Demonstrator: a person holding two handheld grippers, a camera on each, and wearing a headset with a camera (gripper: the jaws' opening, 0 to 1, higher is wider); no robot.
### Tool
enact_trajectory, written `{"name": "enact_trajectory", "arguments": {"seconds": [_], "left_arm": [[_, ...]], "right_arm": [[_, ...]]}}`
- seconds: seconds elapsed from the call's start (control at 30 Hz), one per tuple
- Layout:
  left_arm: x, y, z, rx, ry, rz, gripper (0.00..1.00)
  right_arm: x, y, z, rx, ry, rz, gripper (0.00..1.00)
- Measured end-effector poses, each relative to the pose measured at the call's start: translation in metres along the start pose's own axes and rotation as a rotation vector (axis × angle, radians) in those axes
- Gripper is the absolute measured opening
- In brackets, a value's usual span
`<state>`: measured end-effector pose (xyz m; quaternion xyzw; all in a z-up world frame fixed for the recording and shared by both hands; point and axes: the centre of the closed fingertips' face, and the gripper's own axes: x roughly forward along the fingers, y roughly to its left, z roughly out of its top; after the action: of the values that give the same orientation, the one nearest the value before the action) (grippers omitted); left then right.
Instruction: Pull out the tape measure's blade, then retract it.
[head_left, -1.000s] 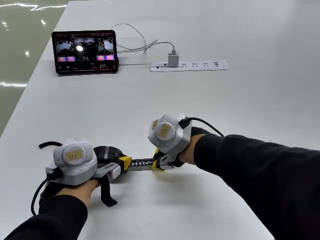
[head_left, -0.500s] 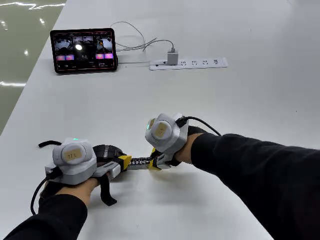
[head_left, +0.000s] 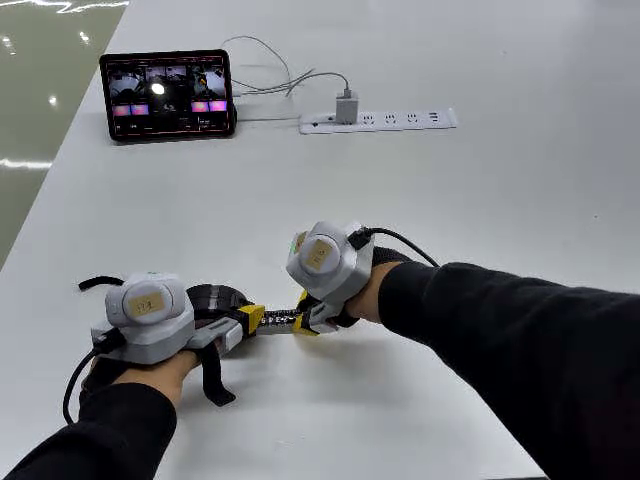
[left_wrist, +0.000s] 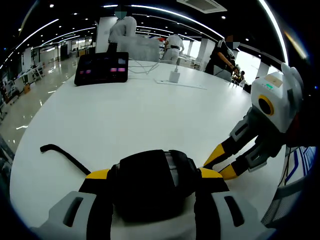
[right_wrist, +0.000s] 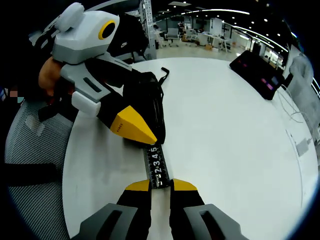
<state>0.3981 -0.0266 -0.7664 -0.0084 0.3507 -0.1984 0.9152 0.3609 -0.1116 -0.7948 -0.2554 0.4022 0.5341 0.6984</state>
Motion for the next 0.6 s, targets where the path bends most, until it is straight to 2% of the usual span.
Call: {"name": "enact_trajectory", "arguments": {"seconds": [0.3,0.6], "left_arm": [[-0.0001,0.0000,-0.0001,-0.002,-0.002,-0.001,0.61],[-0.0001,0.0000,0.0002,-0.004,-0.001,-0.001,0.61]], "right_arm": [[0.0018,-0.0001,0.0037,0.010,-0.003,0.002,0.09],[0.0032,-0.0008,0.0069,-0.010,-0.006,0.009,0.09]]}}
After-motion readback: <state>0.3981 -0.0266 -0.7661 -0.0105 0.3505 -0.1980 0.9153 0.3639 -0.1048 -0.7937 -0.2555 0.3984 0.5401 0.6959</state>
